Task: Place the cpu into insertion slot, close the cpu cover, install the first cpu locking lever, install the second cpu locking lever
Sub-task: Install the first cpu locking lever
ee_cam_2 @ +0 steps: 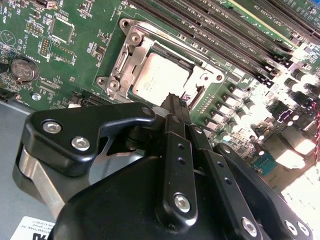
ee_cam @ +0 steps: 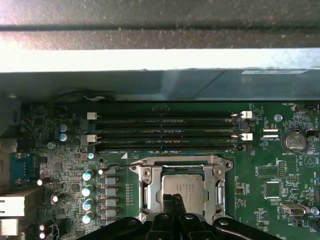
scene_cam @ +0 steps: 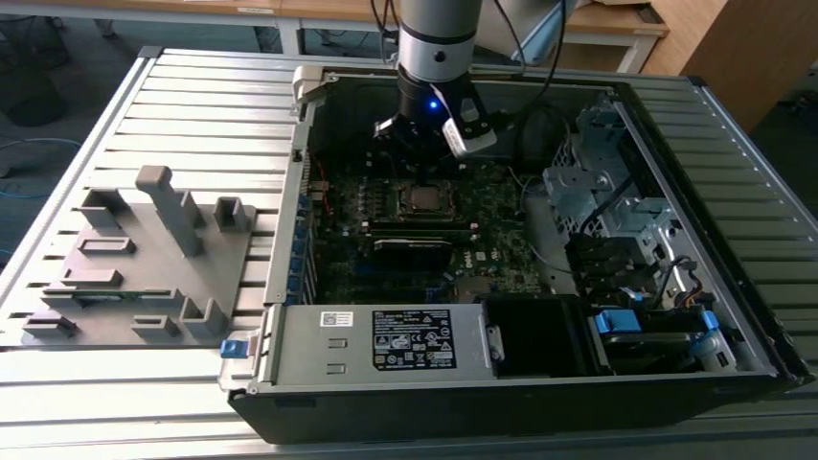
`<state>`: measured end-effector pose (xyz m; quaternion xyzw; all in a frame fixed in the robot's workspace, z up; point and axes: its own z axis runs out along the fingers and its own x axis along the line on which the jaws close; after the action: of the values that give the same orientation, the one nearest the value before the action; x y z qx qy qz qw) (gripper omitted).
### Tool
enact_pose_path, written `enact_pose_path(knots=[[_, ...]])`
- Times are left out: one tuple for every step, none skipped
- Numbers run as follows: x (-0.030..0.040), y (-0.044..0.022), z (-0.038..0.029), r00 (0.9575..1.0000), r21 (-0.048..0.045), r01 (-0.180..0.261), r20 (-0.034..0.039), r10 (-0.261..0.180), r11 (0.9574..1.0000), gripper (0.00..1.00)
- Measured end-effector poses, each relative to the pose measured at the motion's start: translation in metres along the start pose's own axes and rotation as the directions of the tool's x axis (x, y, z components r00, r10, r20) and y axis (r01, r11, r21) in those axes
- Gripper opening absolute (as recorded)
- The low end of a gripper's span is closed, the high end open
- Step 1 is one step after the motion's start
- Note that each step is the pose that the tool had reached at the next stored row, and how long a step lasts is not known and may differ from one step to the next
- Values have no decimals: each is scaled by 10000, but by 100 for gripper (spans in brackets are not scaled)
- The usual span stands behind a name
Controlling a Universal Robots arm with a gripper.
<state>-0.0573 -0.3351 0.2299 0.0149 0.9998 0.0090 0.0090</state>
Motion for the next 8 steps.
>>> enact_pose_path(knots=[[0, 0, -1, 10000, 0, 0, 0, 0, 10000, 10], [0, -1, -5, 10000, 2, 0, -2, 0, 10000, 10], [0, -1, -10, 10000, 2, 0, -2, 0, 10000, 10], [0, 0, -15, 10000, 1, 0, 0, 0, 10000, 10], [0, 0, -21, 10000, 0, 0, -1, 0, 10000, 10], [0, 0, -27, 10000, 0, 0, 0, 0, 10000, 10], [0, 1, -34, 10000, 0, 0, -1, 0, 10000, 10], [-1, 1, -40, 10000, 0, 0, -1, 0, 10000, 10]])
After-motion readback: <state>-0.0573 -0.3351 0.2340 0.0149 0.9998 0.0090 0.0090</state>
